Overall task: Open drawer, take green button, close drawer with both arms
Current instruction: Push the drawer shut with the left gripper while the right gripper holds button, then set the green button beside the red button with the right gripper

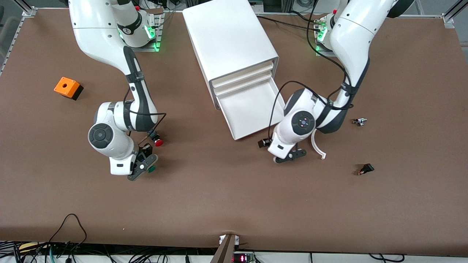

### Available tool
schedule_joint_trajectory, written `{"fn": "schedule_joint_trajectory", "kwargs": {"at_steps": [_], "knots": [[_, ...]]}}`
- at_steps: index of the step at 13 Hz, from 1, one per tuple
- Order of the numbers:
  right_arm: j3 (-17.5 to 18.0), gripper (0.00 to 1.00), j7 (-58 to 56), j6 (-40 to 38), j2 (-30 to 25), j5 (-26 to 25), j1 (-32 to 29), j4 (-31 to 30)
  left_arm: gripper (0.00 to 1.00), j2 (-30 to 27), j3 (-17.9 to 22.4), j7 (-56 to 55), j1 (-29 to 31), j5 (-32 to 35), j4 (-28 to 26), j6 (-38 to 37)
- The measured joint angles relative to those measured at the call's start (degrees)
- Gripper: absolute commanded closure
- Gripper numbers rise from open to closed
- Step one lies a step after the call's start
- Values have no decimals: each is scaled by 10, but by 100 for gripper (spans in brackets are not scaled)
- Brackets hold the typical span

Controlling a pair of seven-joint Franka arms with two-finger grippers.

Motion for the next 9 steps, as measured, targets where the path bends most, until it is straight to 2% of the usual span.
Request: {"fn": "schedule_joint_trajectory", "kwargs": {"at_steps": [4,5,6,7,8,9], "knots": [[3,76,-35,2,3,8,-20,-9,0,-5,-30,-9,6,-3,-28,0],[9,72,-37,2,5,13,-20,-11,0,-5,-50,-9,23,-12,-31,-1],[17,62,-37,2,8,16,-21,-13,0,-5,-76,-9,46,-18,-36,-2],[23,43,-37,3,12,24,-21,-14,0,-5,-100,-9,67,-20,-42,-3],[26,1,-37,6,15,32,-21,-14,0,-6,-118,-9,83,-21,-50,-4],[27,0,-37,7,17,36,-21,-14,0,-6,-129,-9,92,-22,-59,-4]]}}
